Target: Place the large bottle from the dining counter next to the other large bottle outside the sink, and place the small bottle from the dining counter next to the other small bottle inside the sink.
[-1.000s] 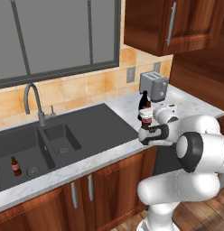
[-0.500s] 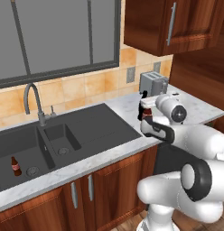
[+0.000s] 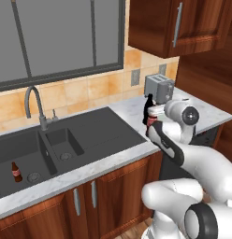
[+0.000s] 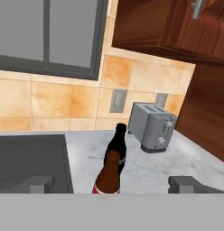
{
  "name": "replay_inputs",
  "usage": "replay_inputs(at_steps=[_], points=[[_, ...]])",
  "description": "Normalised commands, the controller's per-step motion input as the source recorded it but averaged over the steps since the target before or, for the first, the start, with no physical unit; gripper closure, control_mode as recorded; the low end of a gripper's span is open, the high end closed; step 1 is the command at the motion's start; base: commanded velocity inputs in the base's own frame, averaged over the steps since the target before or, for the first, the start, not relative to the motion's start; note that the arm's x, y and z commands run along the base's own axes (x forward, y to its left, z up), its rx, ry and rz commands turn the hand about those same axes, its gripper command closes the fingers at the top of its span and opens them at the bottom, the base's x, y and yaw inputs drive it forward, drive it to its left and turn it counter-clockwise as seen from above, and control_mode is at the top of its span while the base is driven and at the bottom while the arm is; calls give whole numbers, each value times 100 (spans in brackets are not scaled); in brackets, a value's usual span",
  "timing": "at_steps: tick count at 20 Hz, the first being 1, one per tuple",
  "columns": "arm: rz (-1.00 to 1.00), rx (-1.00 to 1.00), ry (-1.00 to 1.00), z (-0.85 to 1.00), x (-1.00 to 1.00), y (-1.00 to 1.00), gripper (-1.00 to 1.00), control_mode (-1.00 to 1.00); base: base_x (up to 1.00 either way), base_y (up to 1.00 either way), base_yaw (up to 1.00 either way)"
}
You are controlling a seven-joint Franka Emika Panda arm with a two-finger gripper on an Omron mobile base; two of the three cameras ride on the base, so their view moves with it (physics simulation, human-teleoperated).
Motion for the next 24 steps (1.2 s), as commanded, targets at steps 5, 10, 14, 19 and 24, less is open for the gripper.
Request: replay_inputs(at_steps=[5, 10, 14, 19, 24], points=[[-2, 5, 21, 6, -27, 0, -100, -100, 0, 0, 0], [-1, 4, 22, 1, -28, 0, -100, -100, 0, 0, 0], [0, 0, 18, -15, -31, 0, -100, -100, 0, 0, 0], [0, 0, 8, -18, -33, 0, -100, -100, 0, 0, 0], [1, 0, 1, -36, -35, 0, -100, -100, 0, 0, 0]])
